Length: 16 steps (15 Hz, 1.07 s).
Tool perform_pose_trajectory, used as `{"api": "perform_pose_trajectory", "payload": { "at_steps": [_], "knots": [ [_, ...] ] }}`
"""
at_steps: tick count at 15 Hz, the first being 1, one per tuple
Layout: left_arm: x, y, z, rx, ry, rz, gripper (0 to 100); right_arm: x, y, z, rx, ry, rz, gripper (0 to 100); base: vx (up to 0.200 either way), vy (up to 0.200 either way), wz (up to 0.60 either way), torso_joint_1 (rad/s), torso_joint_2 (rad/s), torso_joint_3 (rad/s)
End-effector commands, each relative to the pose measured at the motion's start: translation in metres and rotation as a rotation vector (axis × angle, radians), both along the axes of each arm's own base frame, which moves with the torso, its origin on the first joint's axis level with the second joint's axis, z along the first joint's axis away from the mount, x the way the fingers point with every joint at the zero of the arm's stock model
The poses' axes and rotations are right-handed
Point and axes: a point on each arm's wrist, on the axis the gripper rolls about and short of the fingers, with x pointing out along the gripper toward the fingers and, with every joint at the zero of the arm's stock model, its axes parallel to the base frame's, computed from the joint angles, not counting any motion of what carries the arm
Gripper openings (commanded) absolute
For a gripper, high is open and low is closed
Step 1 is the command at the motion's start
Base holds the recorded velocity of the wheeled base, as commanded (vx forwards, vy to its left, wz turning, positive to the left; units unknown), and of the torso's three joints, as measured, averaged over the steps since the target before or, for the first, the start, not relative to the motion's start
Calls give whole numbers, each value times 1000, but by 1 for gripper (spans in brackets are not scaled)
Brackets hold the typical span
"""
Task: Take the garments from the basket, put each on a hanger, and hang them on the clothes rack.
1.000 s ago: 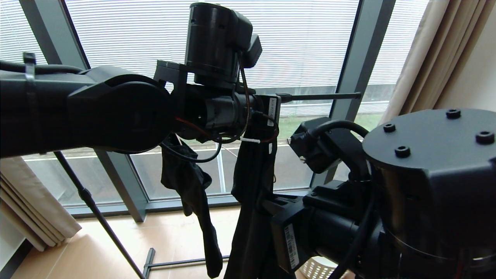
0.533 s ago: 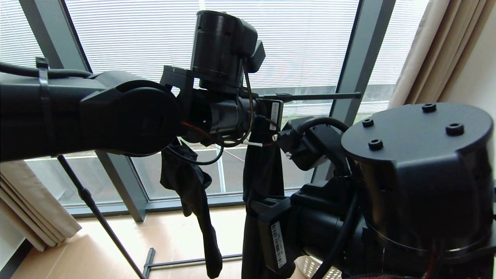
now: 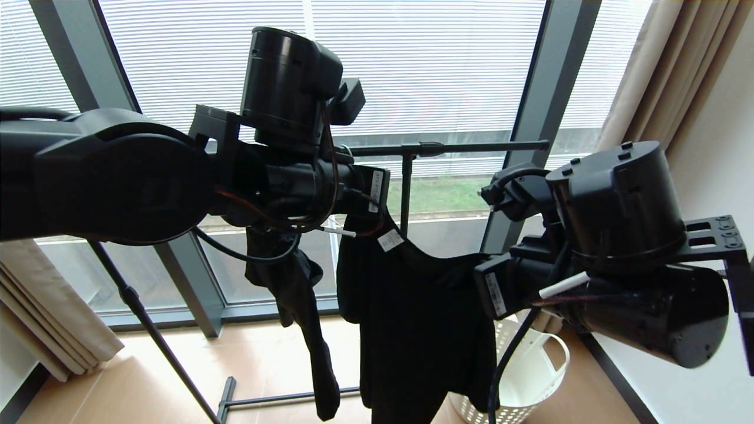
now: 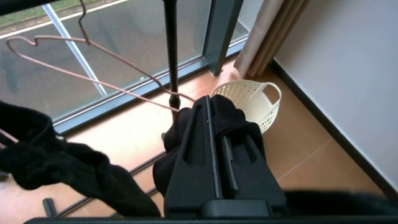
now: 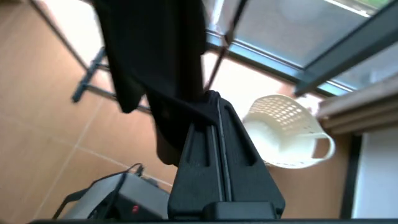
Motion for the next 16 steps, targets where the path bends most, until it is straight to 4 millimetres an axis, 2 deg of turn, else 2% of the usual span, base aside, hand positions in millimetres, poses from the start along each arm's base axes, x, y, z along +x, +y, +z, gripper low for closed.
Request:
{"api": "perform_pose_trajectory", "payload": {
  "at_steps": [1, 4, 5, 6, 8, 12, 16],
  "knots": [
    [-13, 15, 7, 6, 3, 7, 0, 29, 0, -11, -10, -16, -88, 0, 0, 0, 0, 0, 0, 0],
    [-28, 28, -3, 69, 59, 0, 0, 52, 13, -13, 19, -70, -146, 0, 0, 0, 0, 0, 0, 0],
    [-28, 28, -3, 69, 59, 0, 0, 52, 13, -13, 19, -70, -146, 0, 0, 0, 0, 0, 0, 0],
    [-38, 34, -14, 121, 97, -33, 0, 63, 23, -12, 83, -103, -163, 0, 0, 0, 0, 0, 0, 0],
    [-44, 36, -32, 147, 159, -72, 0, 75, 35, -7, 163, -123, -185, 0, 0, 0, 0, 0, 0, 0],
    [-65, 21, -58, 202, 235, -150, 0, 88, 50, -3, 270, -132, -215, 0, 0, 0, 0, 0, 0, 0],
    [-91, 3, -69, 212, 282, -302, 0, 90, 57, 2, 333, -137, -225, 0, 0, 0, 0, 0, 0, 0]
  ]
}}
